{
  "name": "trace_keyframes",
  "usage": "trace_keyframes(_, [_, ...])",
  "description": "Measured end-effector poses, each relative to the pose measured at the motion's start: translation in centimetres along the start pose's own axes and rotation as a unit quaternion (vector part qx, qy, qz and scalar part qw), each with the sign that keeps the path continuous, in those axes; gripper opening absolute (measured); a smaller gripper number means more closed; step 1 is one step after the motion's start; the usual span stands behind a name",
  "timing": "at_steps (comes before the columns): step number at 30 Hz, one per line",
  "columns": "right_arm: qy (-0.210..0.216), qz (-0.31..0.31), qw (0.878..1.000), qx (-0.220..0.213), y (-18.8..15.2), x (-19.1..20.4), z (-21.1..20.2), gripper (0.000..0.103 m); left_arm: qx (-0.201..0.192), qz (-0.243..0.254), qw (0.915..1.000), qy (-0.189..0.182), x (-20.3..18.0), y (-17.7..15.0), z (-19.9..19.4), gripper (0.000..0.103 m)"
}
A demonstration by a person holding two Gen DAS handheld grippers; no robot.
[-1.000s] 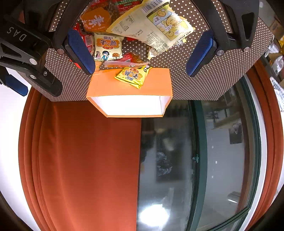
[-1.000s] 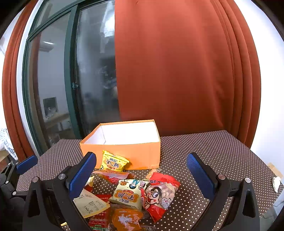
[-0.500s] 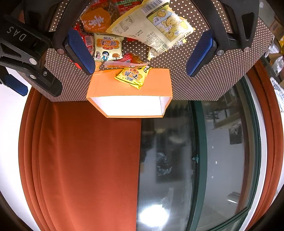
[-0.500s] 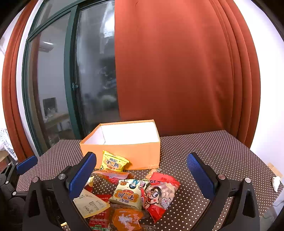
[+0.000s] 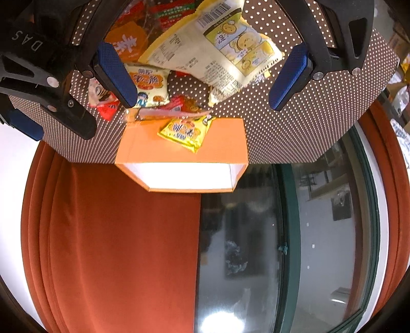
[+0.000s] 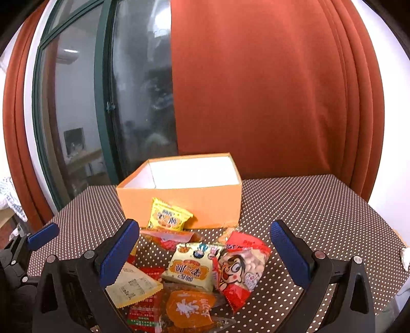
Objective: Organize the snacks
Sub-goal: 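Grasp the yellow-white bread bag with the left tool while the right tool grasps the orange meat bag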
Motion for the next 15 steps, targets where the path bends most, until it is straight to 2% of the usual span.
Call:
trace_keyframes(5, [0.007, -0.001, 1.000, 0.029, -1.3, 0.5, 1.5, 0.103, 0.026, 0.001, 0.9997, 0.001, 0.2, -1.3, 1.4, 0.102])
trace_keyframes(10, [0.007, -0.002, 0.998, 0.055, -2.6, 0.8, 2.9, 0.103, 0.080, 0.004, 0.9968, -0.008, 0.3, -2.7, 2.9, 0.103])
trace_keyframes(15, [0.007, -0.007, 0.997, 0.083, -3.9, 1.2, 4.4, 0.103, 0.114, 0.017, 0.9933, -0.008, 0.3, -4.1, 4.1, 0.103])
Point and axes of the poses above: each gripper's, at about its wrist camera, not at the fingertips, and z roughly the way its jaws point, x to its left, y to its top, the point moved 1 cm from there along z, roughly the way its jaws point, and after that the axes turned 5 degrees about z, right-handed, at the moved point
